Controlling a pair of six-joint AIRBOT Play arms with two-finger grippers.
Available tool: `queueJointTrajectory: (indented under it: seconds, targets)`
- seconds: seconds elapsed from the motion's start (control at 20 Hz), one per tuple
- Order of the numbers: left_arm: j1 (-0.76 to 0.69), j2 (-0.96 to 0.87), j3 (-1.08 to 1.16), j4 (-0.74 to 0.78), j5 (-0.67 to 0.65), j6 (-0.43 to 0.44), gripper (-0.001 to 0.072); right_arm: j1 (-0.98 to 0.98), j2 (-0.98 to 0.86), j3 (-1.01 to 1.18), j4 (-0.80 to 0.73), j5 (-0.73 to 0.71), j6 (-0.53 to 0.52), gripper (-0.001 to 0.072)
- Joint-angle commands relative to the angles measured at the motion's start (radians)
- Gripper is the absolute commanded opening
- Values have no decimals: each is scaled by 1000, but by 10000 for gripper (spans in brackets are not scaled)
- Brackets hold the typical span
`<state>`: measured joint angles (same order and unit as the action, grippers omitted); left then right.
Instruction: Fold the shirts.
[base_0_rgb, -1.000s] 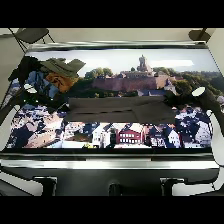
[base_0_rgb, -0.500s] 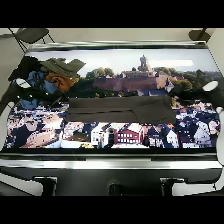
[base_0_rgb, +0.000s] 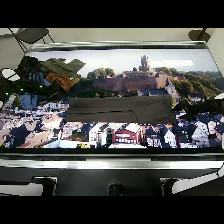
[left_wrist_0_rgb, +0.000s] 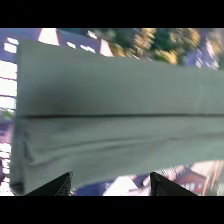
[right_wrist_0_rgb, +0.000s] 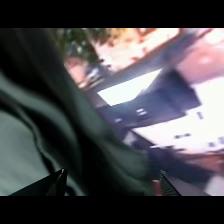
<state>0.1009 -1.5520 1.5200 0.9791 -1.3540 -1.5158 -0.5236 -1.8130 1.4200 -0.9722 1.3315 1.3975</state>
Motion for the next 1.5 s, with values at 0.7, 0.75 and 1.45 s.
queueJointTrajectory:
  seconds: [0.7,0.75,1.45]
  targets:
    - [-356,26,0,-4,118,12,42,160,23,-3,274,-92,-130,55]
    - [-401,4,0,-4,162,11,38,191,74,-3,235,-98,-130,54]
    - [-668,-398,2,-568,525,-33,37,342,679,-3,4,108,62,53]
